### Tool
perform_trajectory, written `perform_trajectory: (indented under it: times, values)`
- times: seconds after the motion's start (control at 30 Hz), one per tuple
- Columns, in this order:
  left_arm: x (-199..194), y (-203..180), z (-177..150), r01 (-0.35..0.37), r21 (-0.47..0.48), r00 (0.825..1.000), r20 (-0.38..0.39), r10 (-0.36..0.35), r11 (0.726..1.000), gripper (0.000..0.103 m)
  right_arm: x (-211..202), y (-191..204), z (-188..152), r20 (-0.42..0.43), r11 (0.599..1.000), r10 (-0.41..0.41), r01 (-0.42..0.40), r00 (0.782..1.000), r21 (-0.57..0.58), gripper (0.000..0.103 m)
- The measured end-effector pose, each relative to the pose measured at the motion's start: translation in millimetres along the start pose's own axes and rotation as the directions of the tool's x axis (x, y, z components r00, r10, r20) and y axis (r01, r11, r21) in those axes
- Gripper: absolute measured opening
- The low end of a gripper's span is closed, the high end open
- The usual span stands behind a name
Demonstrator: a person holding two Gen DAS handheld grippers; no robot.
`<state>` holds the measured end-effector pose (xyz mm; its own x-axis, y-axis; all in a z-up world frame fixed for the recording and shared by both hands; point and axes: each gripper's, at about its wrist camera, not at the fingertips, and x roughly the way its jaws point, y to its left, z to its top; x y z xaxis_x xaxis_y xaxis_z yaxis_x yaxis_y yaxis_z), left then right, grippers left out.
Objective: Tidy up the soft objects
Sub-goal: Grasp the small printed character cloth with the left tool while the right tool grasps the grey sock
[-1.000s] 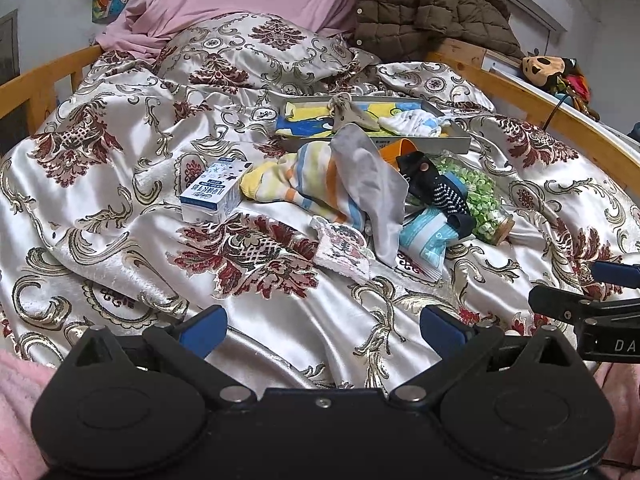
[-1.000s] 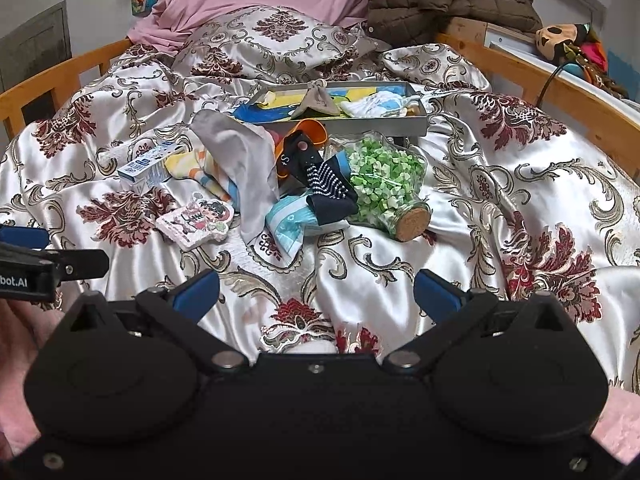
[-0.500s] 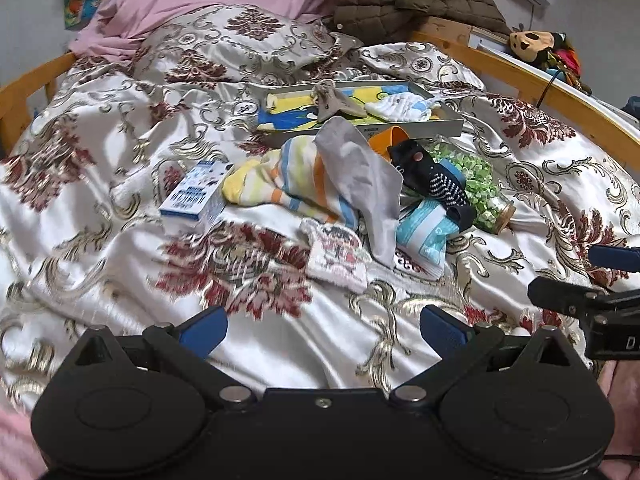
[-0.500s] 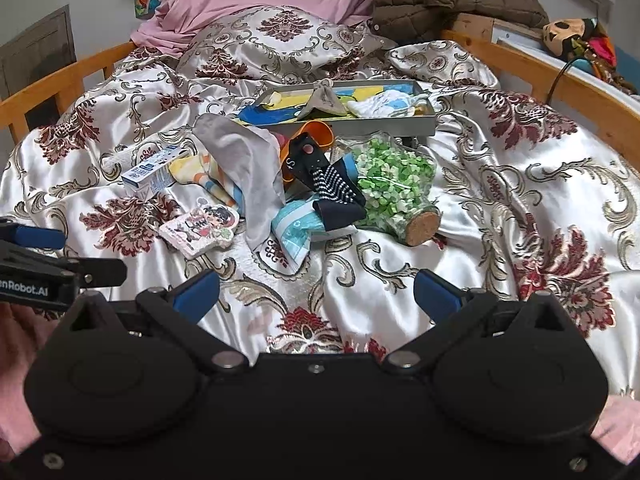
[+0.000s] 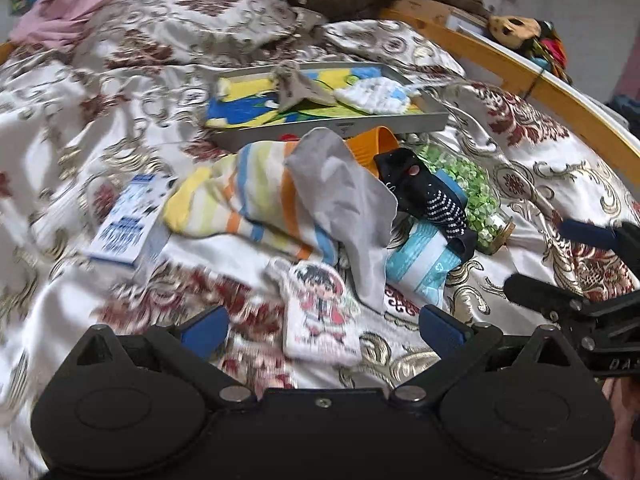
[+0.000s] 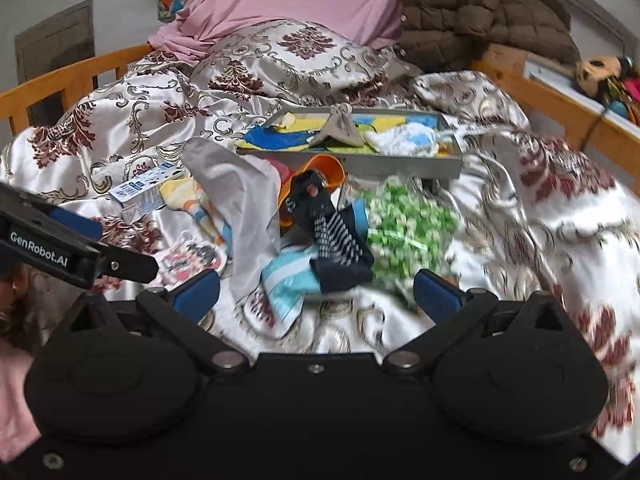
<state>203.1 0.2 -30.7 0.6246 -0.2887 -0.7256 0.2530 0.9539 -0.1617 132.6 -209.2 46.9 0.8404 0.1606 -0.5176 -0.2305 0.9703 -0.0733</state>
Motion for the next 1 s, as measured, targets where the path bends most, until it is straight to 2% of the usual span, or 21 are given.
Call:
perform_trajectory:
  times: [0.1,0.2,0.23,0.33,0.43,0.5,0.53,0.6,0.7,0.87,1.0]
  values:
    - [14,5,4,0.045,-0.004,0.998,-0.046,-0.045,0.999,0.094,18,-2,7,0.012,1.0,0.027,-0.026,1.0,-0.017,0.091]
    - [23,13,1,0.077,-0.052,0.992,-0.092,-0.082,0.996,0.087,36,-2,12,0.027,0.997,0.074,-0.074,0.997,-0.032,0.076]
    - [26,14,1,0.084,-0.063,0.991,-0.1,-0.09,0.994,0.086,43,0,14,0.029,0.995,0.092,-0.09,0.995,-0.039,0.071]
    - [28,16,0,0.1,-0.08,0.988,-0.106,-0.108,0.992,0.08,62,7,20,0.036,0.986,0.154,-0.151,0.987,-0.066,0.063]
    - [30,18,-1,0.114,-0.105,0.985,-0.12,-0.126,0.988,0.068,81,16,25,0.024,0.978,0.192,-0.19,0.981,-0.092,0.056]
    - [34,19,-3,0.109,-0.12,0.983,-0.138,-0.125,0.987,0.057,94,20,28,0.001,0.973,0.21,-0.209,0.978,-0.092,0.051]
    - [35,20,-3,0.107,-0.126,0.982,-0.141,-0.125,0.986,0.054,102,21,29,-0.013,0.972,0.219,-0.22,0.976,-0.089,0.047]
    - [38,24,-2,0.098,-0.152,0.982,-0.146,-0.12,0.984,0.047,112,23,30,-0.034,0.969,0.234,-0.236,0.972,-0.08,0.045]
    - [39,30,-1,0.097,-0.2,0.981,-0.148,-0.128,0.975,0.04,126,28,30,-0.051,0.966,0.242,-0.246,0.969,-0.075,0.045]
    - [41,33,-1,0.104,-0.22,0.98,-0.142,-0.137,0.97,0.033,150,35,34,-0.057,0.97,0.232,-0.235,0.971,-0.059,0.045]
    - [41,35,0,0.11,-0.242,0.979,-0.143,-0.148,0.964,0.028,168,45,35,-0.071,0.971,0.222,-0.227,0.972,-0.074,0.035]
